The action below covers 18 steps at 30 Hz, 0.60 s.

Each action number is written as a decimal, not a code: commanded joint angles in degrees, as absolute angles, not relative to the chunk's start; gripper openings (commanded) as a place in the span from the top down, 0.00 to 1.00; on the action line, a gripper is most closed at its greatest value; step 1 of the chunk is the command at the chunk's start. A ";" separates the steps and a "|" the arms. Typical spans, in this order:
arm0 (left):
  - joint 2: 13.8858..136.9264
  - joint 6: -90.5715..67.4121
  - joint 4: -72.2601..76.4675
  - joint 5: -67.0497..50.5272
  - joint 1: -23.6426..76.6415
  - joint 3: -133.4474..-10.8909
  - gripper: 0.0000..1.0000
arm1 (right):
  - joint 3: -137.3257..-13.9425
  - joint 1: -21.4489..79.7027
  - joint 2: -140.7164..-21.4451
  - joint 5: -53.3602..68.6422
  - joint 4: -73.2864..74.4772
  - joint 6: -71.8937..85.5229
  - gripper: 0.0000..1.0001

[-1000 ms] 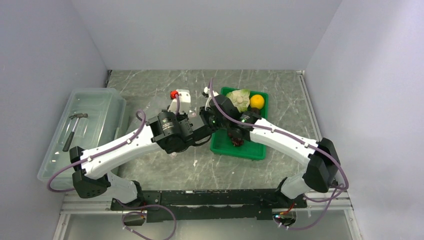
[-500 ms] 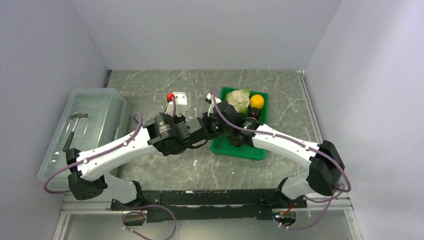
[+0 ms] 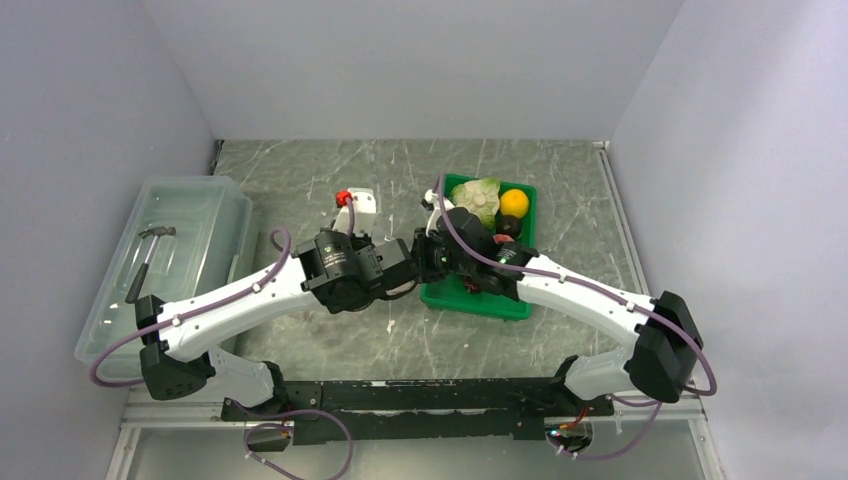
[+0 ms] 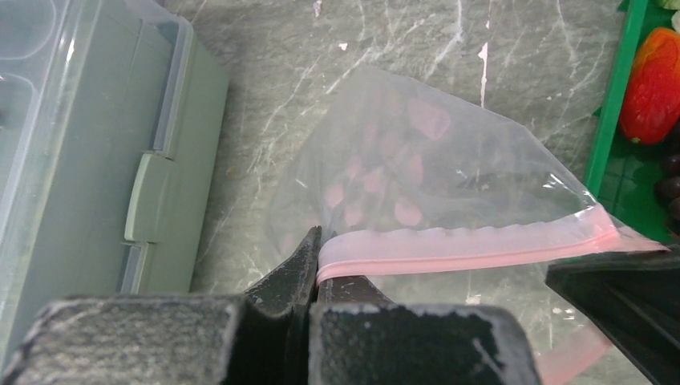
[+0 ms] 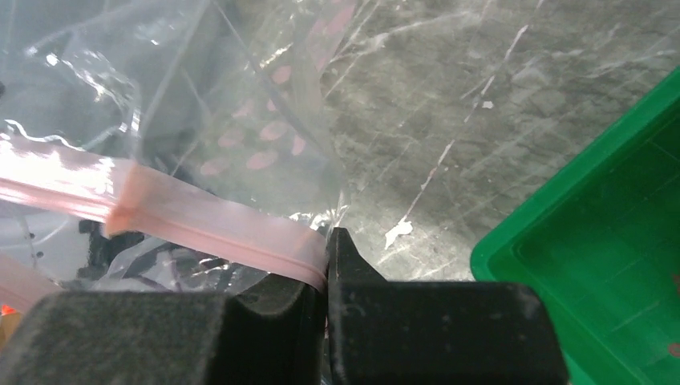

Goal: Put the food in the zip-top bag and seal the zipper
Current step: Open the zipper of the food storage bag.

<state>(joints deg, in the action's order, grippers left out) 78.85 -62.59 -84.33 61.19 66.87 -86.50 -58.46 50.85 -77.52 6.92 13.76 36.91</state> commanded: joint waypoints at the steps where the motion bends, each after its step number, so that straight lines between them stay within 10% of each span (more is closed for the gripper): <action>1: 79.01 -62.19 -87.14 67.76 65.51 -86.92 1.00 | -59.63 49.13 -75.51 1.81 21.68 36.59 0.87; 9: 82.51 -61.75 -86.48 68.31 65.09 -87.56 1.00 | -62.26 49.13 -73.44 0.31 24.31 35.05 0.55; 18: 82.14 -56.13 -80.06 66.58 64.18 -85.88 1.00 | -64.22 49.13 -67.99 -2.08 26.76 34.74 0.40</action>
<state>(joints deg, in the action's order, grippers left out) 82.94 -59.24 -83.02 64.58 64.64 -86.43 -60.31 49.43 -71.70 0.86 25.06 35.51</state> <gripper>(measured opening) 0.012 0.581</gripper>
